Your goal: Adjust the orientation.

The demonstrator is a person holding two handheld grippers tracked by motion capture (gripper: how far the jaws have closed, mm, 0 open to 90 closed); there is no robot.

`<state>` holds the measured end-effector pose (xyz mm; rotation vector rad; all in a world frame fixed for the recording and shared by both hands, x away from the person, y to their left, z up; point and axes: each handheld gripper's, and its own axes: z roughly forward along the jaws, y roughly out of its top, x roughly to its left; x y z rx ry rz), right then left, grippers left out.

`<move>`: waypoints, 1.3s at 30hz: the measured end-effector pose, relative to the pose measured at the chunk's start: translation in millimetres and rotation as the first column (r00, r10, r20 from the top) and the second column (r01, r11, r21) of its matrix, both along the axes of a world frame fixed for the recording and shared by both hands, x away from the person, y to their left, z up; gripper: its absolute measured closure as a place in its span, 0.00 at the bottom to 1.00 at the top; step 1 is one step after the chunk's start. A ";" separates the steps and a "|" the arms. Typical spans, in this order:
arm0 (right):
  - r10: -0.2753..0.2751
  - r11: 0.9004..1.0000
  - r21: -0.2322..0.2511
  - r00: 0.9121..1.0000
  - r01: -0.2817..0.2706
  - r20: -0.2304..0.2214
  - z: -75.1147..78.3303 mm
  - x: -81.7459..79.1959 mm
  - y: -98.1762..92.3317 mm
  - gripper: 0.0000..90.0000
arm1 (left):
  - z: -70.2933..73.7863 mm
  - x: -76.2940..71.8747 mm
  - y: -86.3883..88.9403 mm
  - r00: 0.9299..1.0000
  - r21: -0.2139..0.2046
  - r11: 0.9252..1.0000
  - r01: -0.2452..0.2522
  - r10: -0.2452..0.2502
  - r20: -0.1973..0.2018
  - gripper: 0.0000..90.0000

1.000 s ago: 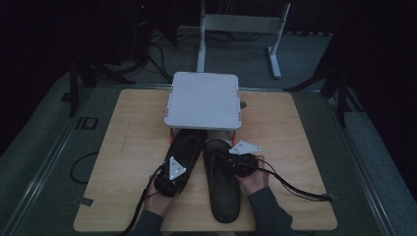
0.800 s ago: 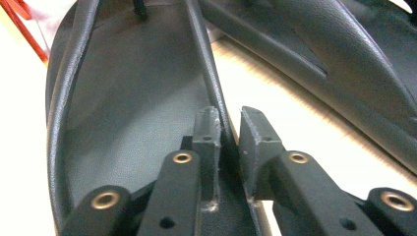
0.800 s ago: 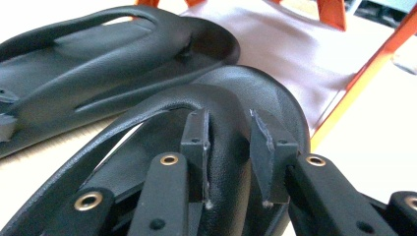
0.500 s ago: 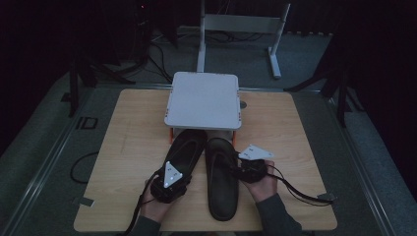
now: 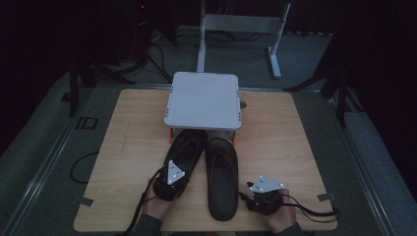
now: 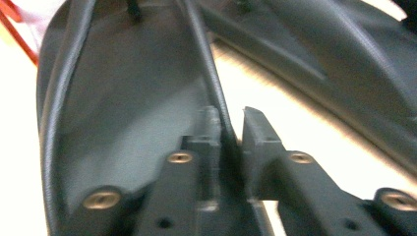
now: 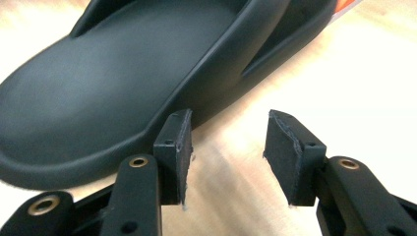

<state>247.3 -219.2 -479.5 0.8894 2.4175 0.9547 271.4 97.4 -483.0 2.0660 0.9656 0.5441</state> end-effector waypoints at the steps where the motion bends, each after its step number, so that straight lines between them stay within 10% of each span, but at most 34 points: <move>1: 0.000 1.000 0.000 1.000 0.000 0.000 0.0 0.0 0.0 0.58 | 1.8 -1.1 1.3 1.000 0.002 1.000 -0.010 0.010 -0.007 0.88; 19: 0.032 0.999 0.013 0.999 -0.032 -0.037 -6.5 11.5 10.1 0.64 | 1.9 -10.2 -2.0 1.000 -0.042 0.999 0.010 -0.011 -0.029 0.89; 30: 0.136 0.991 0.006 0.990 -0.136 -0.022 -7.2 9.6 41.2 0.63 | 9.1 -14.6 -4.5 1.000 -0.135 0.990 0.029 -0.029 0.002 0.65; 39: 0.138 0.990 0.009 0.990 -0.138 -0.026 -7.2 10.6 44.3 0.63 | 2.1 -5.1 -28.5 0.999 -0.032 0.999 -0.024 0.025 0.020 0.49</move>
